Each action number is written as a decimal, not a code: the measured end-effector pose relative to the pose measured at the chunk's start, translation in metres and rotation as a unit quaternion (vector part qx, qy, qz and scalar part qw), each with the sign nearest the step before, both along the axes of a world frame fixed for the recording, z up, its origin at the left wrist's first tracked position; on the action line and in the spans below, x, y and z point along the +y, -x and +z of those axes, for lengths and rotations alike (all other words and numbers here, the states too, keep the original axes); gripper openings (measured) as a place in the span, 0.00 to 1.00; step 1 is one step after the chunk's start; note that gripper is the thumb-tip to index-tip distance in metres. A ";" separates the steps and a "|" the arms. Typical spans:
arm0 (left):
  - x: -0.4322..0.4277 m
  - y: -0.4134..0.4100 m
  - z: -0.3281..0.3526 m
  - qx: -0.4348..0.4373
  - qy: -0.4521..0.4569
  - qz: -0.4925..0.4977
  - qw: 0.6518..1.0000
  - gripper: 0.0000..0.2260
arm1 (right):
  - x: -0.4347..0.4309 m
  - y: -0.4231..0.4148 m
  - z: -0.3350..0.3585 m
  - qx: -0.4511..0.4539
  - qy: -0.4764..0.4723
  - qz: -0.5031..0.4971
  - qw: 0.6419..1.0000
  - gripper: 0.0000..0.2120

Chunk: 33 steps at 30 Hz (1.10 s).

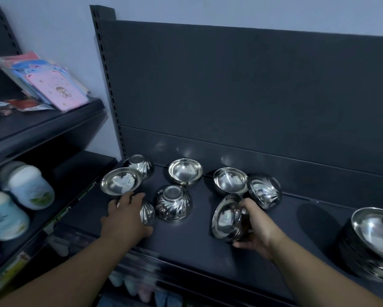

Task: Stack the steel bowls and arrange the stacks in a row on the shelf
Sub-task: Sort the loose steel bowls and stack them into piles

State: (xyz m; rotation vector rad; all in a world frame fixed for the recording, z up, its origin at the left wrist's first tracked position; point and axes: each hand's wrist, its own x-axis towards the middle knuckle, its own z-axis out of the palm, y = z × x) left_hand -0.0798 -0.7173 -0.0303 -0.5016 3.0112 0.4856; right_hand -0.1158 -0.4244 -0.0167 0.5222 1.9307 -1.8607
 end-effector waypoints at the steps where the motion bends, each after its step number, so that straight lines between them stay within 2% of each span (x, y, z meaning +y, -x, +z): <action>1: 0.002 -0.001 0.004 0.011 -0.006 0.001 1.000 0.44 | 0.003 0.000 -0.002 0.007 -0.007 -0.009 1.000 0.14; 6: 0.022 -0.002 0.023 0.098 -0.089 -0.010 0.991 0.43 | 0.013 -0.002 -0.003 0.020 -0.031 -0.040 0.999 0.13; 10: 0.058 0.003 0.037 0.175 -0.247 -0.038 0.952 0.42 | 0.026 -0.002 -0.008 0.035 -0.063 -0.050 0.996 0.11; 14: 0.094 0.005 0.051 0.143 -0.332 -0.073 0.929 0.42 | 0.040 -0.005 -0.014 0.072 -0.163 -0.042 0.983 0.10; 17: 0.110 0.006 0.055 0.117 -0.370 -0.111 0.915 0.41 | 0.047 -0.012 -0.005 0.133 -0.285 -0.008 0.949 0.15; 19: 0.119 0.006 0.057 0.098 -0.406 -0.127 0.900 0.40 | 0.048 -0.015 0.003 0.198 -0.327 0.001 0.924 0.20; 21: 0.129 0.006 0.060 0.079 -0.437 -0.133 0.886 0.37 | 0.048 -0.015 0.009 0.288 -0.307 0.019 0.907 0.23; 24: 0.139 0.009 0.059 0.047 -0.482 -0.145 0.863 0.37 | 0.047 -0.013 0.020 0.377 -0.230 0.057 0.895 0.20; 28: 0.145 0.014 0.055 -0.001 -0.526 -0.175 0.832 0.38 | 0.050 -0.007 0.029 0.380 -0.133 0.046 0.914 0.18; 33: 0.149 0.018 0.053 -0.018 -0.574 -0.181 0.798 0.35 | 0.054 -0.004 0.033 0.395 -0.190 -0.003 0.899 0.16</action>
